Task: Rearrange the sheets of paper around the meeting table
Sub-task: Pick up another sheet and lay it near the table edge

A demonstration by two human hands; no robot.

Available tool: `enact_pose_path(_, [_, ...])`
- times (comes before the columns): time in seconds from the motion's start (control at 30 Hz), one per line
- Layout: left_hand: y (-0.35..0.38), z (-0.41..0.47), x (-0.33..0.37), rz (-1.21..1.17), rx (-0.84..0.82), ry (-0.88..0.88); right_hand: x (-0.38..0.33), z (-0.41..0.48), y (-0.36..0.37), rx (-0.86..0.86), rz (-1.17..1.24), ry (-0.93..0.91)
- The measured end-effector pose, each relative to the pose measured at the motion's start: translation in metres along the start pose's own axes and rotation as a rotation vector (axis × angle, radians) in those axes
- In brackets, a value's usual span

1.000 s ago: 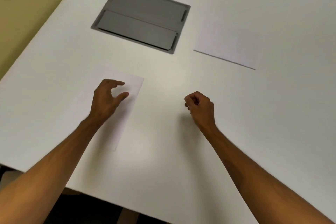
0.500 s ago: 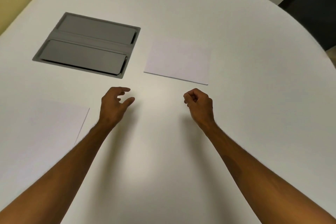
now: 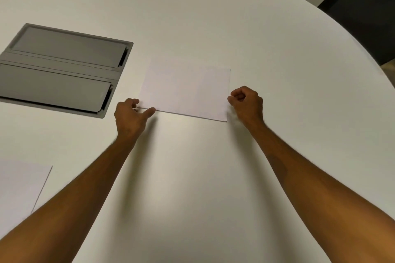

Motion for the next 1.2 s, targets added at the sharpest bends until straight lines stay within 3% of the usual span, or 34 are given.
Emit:
enact_pose_path(0.23, [0.027, 0.024, 0.005, 0.139, 0.04, -0.034, 0.012, 0.08, 0.014, -0.029, -0.028, -0.022])
enact_pose_path(0.53, [0.037, 0.034, -0.001, 0.214, 0.103, -0.056, 0.001, 0.146, 0.034, -0.127, -0.332, -0.146])
enact_pose_path(0.83, [0.033, 0.043, 0.001, 0.154, 0.078, -0.107, -0.007, 0.155, 0.034, -0.102, -0.16, -0.145])
enact_pose_path(1.2, [0.032, 0.039, -0.001, 0.165, 0.073, -0.08, -0.011, 0.143, 0.031, 0.045, -0.216, -0.362])
Point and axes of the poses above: each hand's wrist, its own z-axis towards the middle knuckle, its own y-axis out of the palm, x = y × z, the point moved 1 cm from there along z, towards the middle knuckle, and after that the axes turned 5 degrees about y, right-handed, at the moved point
